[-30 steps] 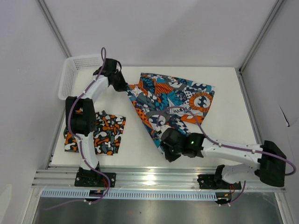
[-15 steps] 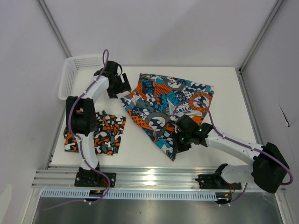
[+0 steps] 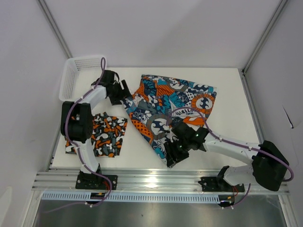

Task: Fold and stack the shorts

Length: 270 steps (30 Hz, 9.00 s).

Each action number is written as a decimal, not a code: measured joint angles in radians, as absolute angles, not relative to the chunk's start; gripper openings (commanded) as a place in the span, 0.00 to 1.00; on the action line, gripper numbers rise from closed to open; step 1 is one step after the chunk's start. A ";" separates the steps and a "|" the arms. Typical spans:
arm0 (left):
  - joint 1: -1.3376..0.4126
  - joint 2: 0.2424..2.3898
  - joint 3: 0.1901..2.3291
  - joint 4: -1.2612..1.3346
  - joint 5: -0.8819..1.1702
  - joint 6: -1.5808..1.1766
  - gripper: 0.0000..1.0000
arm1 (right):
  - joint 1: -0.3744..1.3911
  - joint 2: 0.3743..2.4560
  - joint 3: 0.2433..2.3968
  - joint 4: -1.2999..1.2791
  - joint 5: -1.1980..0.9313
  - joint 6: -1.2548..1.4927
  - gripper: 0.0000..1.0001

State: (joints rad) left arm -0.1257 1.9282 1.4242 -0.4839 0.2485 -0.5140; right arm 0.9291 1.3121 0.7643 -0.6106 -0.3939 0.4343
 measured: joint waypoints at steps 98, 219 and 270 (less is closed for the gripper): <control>-0.116 2.007 1.820 -0.710 0.405 -1.082 0.00 | 0.233 1.376 1.465 -0.933 -0.043 0.268 0.00; -0.385 2.087 1.366 -0.178 0.379 -0.682 0.00 | 0.380 1.671 0.949 -0.166 -0.589 0.408 0.58; -0.242 1.466 0.570 0.133 0.064 -0.841 0.00 | 0.445 1.787 0.950 0.059 -0.376 0.558 0.87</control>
State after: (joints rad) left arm -0.2417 1.4662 0.5701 0.1329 0.0635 -0.8406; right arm 0.4450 1.7870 0.9497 0.0586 -0.3759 0.5575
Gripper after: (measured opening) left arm 0.034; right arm 0.882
